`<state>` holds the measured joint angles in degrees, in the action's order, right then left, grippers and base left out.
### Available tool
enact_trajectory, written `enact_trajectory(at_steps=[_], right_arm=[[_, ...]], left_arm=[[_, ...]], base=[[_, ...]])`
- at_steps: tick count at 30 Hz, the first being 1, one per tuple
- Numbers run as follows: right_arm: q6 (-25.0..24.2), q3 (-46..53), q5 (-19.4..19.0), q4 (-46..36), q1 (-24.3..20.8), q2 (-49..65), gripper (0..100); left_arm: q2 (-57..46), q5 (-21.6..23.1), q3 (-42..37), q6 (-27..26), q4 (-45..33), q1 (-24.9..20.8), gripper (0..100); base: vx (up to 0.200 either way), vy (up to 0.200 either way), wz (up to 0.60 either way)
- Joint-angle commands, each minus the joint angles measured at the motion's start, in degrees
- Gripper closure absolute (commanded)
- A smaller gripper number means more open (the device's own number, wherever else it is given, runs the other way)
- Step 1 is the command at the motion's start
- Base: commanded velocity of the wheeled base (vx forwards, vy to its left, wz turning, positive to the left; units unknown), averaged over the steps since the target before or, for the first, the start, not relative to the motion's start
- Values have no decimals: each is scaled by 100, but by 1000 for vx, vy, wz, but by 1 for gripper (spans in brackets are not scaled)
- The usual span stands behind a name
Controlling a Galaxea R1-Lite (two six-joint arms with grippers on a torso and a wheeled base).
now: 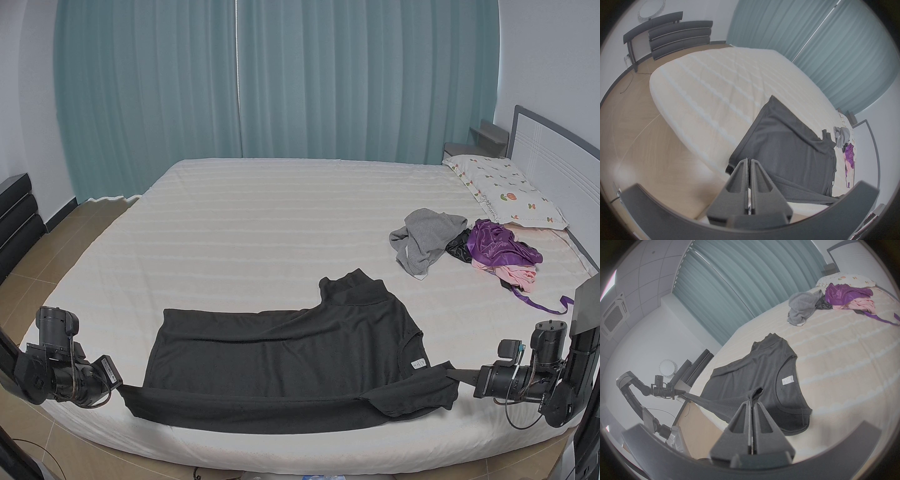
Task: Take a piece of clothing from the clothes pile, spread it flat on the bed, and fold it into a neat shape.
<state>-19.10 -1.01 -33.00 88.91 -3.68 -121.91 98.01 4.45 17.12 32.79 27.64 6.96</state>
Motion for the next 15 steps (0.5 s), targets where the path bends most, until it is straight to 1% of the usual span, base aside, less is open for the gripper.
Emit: enact_trajectory(at_steps=[1, 3, 8, 12, 15], right_arm=[[29, 101, 13, -225, -27, 229, 100], [47, 101, 4, -304, -63, 167, 100], [29, -57, 22, -31, -89, -299, 100], [12, -479, 250, -40, -89, -589, 100], [12, -734, 303, -181, -133, -747, 100]], left_arm=[[16, 38, 222, -1, -259, 77, 100], [157, 38, 310, -1, -285, 77, 100], [649, 21, 574, -1, -259, 86, 100], [1080, -14, 855, -1, -250, 121, 100], [1405, -14, 1039, -10, -232, 121, 100]], base=[[0, 0, 0], [0, 0, 0], [0, 0, 0], [0, 0, 0], [0, 0, 0]])
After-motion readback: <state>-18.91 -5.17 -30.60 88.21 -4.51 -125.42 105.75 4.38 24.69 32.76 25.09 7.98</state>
